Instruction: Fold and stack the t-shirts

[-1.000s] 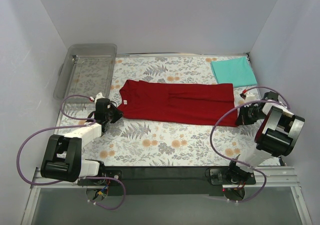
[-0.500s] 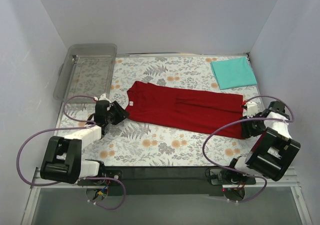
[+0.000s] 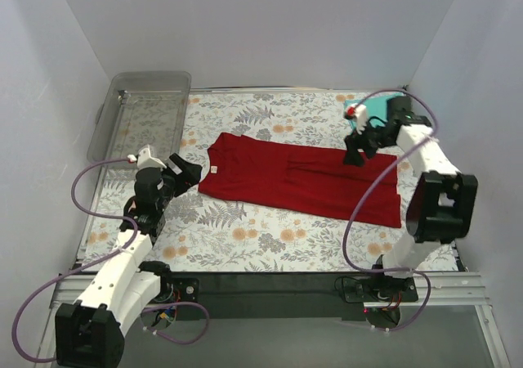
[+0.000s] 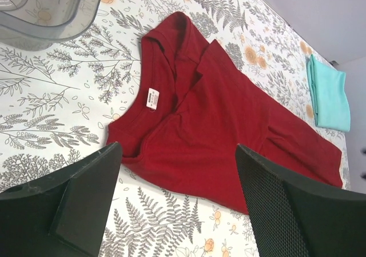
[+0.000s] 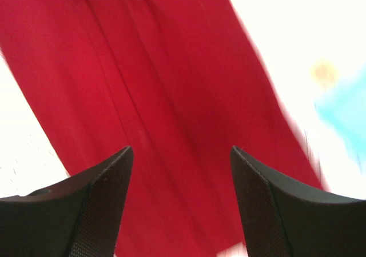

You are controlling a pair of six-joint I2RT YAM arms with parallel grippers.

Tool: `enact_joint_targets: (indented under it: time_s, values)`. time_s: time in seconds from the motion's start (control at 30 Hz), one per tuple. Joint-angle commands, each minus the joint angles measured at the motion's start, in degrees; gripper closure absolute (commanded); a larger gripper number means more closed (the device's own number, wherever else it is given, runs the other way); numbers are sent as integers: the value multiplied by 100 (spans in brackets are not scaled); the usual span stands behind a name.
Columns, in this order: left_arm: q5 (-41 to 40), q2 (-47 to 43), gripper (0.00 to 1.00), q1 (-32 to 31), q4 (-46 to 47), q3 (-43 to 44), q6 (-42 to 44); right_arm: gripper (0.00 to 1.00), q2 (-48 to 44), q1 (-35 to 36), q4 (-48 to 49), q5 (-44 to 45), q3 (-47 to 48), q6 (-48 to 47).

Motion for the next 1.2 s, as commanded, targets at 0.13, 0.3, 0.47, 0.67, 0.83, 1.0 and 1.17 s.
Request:
enact_joint_targets:
  time_s: [0.13, 0.3, 0.47, 0.67, 0.83, 1.0, 1.17]
  values:
    - [139, -1059, 26, 23, -809, 41, 167, 36, 2705, 2004, 31, -1296, 3606, 1502]
    - [245, -1333, 26, 23, -976, 50, 211, 36, 4482, 2524, 224, -681, 5668, 2700]
    - [272, -1272, 26, 23, -985, 76, 317, 35, 4941, 2947, 978, -110, 5743, 3378]
    - [315, -1210, 26, 23, -986, 120, 326, 34, 5213, 3052, 1218, 154, 5811, 3695]
    - [315, -1175, 26, 23, -977, 102, 308, 34, 5310, 3070, 1183, 234, 5681, 3731]
    - [359, -1149, 26, 23, -933, 67, 282, 36, 5354, 3123, 1051, 208, 5530, 3643]
    - [386, -1157, 26, 23, -906, 6, 264, 41, 5275, 3246, 884, 32, 5259, 3476]
